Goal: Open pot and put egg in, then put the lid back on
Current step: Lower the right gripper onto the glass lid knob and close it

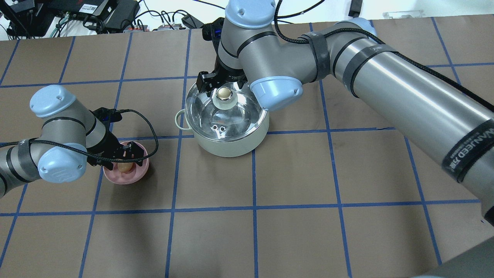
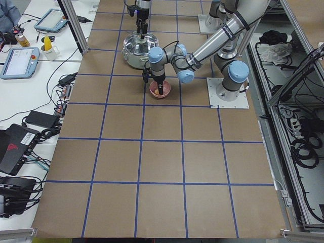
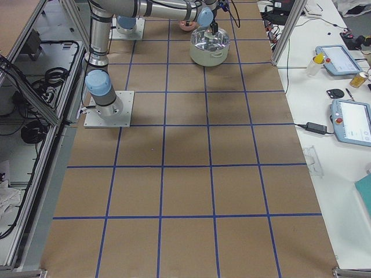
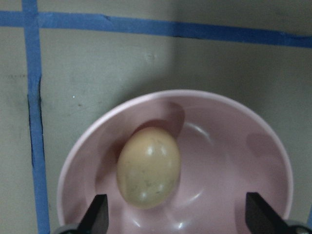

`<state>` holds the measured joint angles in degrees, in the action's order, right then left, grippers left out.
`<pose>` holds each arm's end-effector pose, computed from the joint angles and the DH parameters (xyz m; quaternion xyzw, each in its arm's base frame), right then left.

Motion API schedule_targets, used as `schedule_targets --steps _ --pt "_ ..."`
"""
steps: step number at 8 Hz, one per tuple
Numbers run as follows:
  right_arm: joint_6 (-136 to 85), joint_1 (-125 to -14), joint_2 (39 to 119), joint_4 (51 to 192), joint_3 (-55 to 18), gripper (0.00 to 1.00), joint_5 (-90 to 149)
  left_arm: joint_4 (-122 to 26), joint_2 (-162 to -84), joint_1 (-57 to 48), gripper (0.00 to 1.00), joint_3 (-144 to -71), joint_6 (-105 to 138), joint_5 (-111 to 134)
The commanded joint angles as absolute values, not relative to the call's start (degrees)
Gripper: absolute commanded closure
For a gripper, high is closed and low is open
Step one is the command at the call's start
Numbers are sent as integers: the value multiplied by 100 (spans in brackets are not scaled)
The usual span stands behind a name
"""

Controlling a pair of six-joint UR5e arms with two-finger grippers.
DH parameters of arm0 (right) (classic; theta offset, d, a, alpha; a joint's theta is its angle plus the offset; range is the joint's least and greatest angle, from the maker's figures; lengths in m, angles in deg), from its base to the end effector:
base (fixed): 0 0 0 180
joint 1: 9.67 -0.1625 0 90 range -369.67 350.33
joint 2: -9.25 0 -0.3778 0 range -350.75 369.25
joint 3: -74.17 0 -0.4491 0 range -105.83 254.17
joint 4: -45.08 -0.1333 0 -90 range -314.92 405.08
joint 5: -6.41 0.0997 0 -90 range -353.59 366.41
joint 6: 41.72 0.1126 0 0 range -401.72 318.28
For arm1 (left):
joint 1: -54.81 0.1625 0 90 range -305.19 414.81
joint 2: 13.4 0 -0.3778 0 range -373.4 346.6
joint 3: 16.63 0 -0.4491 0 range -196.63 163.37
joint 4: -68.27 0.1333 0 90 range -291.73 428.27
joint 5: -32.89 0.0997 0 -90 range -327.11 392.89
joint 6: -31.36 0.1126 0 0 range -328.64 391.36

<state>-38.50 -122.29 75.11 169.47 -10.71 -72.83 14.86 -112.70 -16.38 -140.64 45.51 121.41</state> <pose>0.4134 -0.5910 0.2807 -0.1786 0.9704 -0.1090 0.1203 0.0238 -0.4923 0.1038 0.0413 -0.9973 -0.0525 0.0290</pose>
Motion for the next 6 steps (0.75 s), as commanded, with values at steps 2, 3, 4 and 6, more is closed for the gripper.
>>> schedule_targets --steps 2,3,4,6 --pt "-4083 -12296 7499 16752 -1082 12 -7357 1642 -11315 -1639 0 -14056 4551 12148" --pt "-4354 -12296 7490 16733 -1082 20 -7401 1668 -11315 -1639 0 -14056 4551 12148" --pt "-4426 -12296 7481 16733 -1090 23 -7401 1790 -11315 -1639 0 -14073 4551 12157" --pt "-4558 -12296 7490 16663 -1073 34 -7419 1791 -11315 -1639 0 -14073 4543 12148"
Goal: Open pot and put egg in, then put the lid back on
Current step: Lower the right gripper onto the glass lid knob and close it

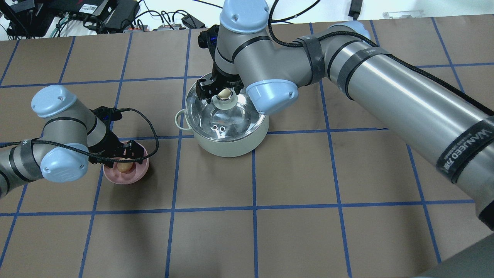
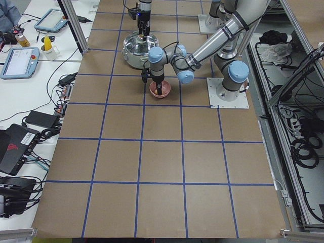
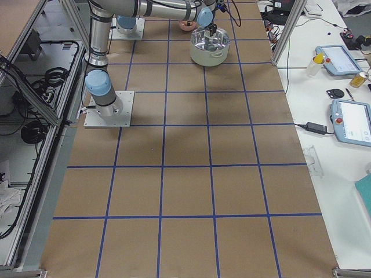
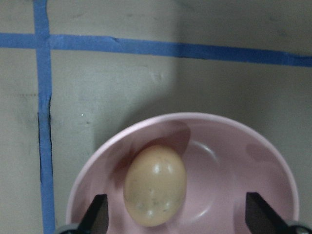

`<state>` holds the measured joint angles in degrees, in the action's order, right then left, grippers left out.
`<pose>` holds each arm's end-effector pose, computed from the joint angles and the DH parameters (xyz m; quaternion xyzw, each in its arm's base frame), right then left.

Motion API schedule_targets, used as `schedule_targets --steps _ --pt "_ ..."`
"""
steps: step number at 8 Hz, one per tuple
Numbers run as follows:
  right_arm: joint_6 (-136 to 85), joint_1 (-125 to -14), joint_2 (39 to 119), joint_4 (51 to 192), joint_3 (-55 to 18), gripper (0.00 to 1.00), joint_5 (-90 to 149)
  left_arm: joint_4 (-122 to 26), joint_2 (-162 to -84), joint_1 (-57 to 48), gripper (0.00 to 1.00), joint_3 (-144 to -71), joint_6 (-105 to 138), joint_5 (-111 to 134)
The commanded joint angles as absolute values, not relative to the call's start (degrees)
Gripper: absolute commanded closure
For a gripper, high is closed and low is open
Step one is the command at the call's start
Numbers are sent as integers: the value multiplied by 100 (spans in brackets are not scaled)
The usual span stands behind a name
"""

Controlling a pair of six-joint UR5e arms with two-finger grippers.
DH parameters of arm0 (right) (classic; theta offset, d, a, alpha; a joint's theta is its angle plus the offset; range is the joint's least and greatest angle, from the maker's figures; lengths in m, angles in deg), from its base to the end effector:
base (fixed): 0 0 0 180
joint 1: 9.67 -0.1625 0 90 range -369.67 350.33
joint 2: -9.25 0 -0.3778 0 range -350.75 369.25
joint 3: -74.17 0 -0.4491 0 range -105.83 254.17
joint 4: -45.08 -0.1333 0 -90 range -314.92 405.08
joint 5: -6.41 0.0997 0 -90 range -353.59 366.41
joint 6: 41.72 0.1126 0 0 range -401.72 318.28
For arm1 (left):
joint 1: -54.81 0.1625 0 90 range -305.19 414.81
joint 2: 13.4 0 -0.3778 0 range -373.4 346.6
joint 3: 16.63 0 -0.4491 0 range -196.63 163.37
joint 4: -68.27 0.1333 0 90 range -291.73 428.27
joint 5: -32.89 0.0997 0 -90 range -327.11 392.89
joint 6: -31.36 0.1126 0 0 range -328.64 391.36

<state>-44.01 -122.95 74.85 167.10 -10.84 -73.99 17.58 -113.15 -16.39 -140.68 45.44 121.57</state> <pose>0.4168 -0.5840 0.2707 -0.2281 0.9639 -0.0925 0.1017 0.0256 -0.4970 0.1040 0.0416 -0.9983 -0.0343 0.0221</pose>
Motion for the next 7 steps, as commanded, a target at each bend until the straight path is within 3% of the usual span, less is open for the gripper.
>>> schedule_targets --steps 1,2,3,7 --pt "-5002 -12296 7507 16645 -1064 49 -7671 1791 -11306 -1647 0 -14073 4543 12166" --pt "-5120 -12296 7508 16637 -1073 79 -7726 1791 -11306 -1639 0 -14082 4543 12148" --pt "-5138 -12296 7525 16628 -1073 100 -7726 1791 -11306 -1647 0 -14073 4543 12148" --pt "-5165 -12287 7822 16418 -1064 100 -7674 1791 -11306 -1639 3 -14073 4551 12139"
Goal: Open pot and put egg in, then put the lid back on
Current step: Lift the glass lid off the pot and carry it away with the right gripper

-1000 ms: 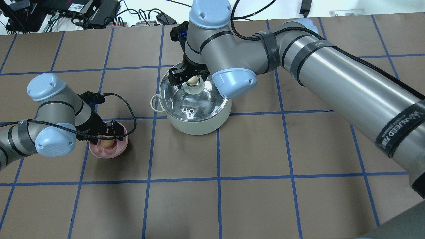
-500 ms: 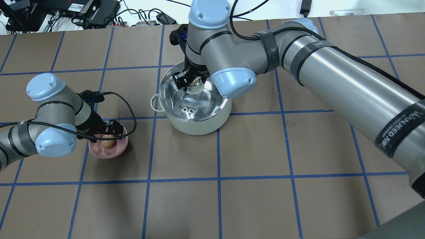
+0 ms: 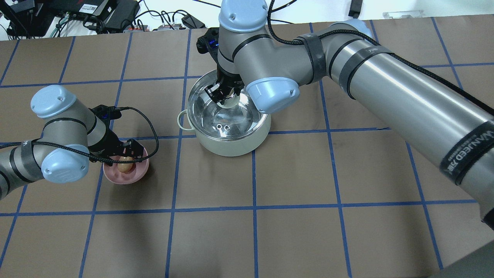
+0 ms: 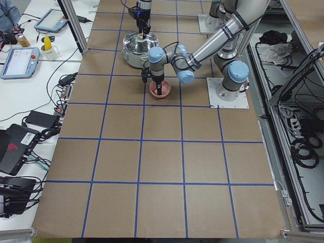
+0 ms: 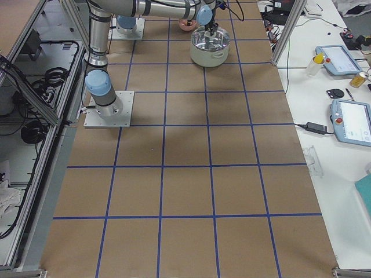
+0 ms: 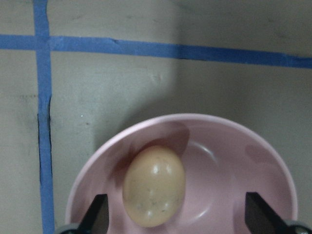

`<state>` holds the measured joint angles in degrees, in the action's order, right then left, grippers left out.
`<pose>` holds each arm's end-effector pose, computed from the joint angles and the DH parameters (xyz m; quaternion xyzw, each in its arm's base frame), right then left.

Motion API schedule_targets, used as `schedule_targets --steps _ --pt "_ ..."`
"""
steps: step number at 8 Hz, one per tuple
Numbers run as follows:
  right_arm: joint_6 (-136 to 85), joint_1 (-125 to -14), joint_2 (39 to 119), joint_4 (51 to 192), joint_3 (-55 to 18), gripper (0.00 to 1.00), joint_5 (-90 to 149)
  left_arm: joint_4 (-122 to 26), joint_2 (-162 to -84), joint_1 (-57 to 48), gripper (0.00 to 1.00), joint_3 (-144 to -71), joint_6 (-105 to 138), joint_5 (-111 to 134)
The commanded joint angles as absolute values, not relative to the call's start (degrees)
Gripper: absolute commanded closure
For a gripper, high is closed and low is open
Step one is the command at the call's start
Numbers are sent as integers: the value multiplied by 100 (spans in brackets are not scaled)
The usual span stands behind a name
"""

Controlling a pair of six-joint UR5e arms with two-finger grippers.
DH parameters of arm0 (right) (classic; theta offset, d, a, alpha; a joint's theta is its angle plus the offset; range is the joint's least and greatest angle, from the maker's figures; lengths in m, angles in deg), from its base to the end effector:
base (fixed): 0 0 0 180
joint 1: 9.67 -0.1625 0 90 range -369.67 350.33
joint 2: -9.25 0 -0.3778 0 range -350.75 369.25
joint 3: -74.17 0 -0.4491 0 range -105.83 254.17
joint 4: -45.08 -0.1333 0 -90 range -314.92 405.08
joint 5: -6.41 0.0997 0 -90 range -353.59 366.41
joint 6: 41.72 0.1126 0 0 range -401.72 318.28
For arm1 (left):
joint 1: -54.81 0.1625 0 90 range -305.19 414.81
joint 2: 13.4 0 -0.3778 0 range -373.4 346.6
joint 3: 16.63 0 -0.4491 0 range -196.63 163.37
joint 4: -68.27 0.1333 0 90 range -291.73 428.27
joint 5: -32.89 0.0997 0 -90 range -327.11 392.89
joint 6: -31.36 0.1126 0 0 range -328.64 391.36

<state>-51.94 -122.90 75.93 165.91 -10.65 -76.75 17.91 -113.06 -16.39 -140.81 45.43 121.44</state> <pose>0.4102 -0.5837 0.2824 -0.2918 0.9482 -0.1029 0.0714 0.0253 -0.4969 0.1043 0.0417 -0.9984 -0.0316 0.0225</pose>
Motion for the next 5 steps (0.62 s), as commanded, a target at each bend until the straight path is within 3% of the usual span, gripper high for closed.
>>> schedule_targets --steps 1,5 --pt "-5174 -12287 8059 16190 -1064 100 -7665 1800 -11306 -1639 3 -14056 4551 12139" --pt "-5235 -11833 8685 15645 -1046 100 -7805 1958 -11315 -1639 3 -14073 4543 12131"
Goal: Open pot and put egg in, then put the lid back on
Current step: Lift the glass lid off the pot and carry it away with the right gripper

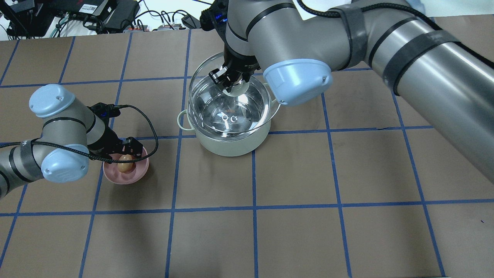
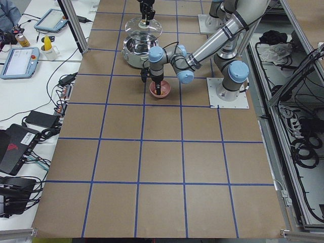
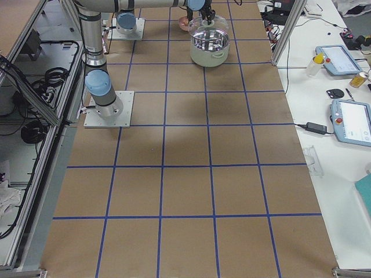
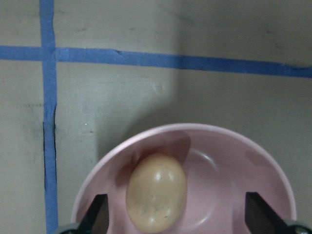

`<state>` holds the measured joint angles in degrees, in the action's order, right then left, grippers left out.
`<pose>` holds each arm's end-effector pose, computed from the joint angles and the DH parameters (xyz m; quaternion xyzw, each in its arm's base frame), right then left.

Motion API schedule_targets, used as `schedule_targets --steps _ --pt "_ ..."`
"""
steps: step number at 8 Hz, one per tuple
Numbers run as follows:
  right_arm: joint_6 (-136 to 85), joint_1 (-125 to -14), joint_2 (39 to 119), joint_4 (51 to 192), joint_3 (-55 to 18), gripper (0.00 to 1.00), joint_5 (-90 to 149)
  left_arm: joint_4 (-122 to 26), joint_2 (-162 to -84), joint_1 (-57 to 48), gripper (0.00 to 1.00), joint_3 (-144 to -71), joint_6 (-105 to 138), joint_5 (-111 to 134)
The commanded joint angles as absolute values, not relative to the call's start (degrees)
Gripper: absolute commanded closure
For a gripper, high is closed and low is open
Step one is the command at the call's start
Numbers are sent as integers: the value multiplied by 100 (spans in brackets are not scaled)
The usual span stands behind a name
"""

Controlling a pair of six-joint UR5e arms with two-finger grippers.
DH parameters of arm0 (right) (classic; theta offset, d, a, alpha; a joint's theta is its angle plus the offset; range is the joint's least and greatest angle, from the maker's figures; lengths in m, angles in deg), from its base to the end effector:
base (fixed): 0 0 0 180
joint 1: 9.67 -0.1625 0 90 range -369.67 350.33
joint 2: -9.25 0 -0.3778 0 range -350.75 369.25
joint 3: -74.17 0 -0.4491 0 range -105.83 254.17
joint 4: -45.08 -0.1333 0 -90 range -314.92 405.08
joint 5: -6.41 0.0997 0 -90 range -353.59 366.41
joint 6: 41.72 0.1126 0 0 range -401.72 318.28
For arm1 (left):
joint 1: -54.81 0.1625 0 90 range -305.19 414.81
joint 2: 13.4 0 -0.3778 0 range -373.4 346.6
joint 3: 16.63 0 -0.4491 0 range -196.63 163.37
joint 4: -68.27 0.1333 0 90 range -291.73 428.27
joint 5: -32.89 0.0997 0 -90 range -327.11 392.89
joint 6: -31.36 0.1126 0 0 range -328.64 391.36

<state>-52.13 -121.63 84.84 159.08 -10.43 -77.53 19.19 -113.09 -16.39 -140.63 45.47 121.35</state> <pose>0.3825 -0.5605 0.3757 -0.2826 0.9489 -0.1243 0.0652 0.0264 -0.5007 0.1074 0.0412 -0.9988 -0.0194 0.0197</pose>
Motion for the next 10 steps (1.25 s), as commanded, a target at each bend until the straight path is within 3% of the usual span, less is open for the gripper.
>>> schedule_targets --steps 1,4,5,6,10 --pt "-5253 -11552 8825 15374 -1047 100 -7823 1958 -11324 -1639 3 -14073 4543 12131" --pt "-5830 -10682 9265 14660 -1081 100 -8069 2011 -11333 -1639 5 -14064 4543 12131" --pt "-6137 -10383 9265 14650 -1082 100 -8095 2011 -11341 -1639 16 -14064 4543 12131" --pt "-6201 -10040 9265 14641 -1125 100 -8104 2011 -11350 -1639 18 -14064 4543 12131" --pt "-6808 -8939 9388 14088 -1143 100 -8278 2020 -11482 -1639 22 -14064 4543 12131"
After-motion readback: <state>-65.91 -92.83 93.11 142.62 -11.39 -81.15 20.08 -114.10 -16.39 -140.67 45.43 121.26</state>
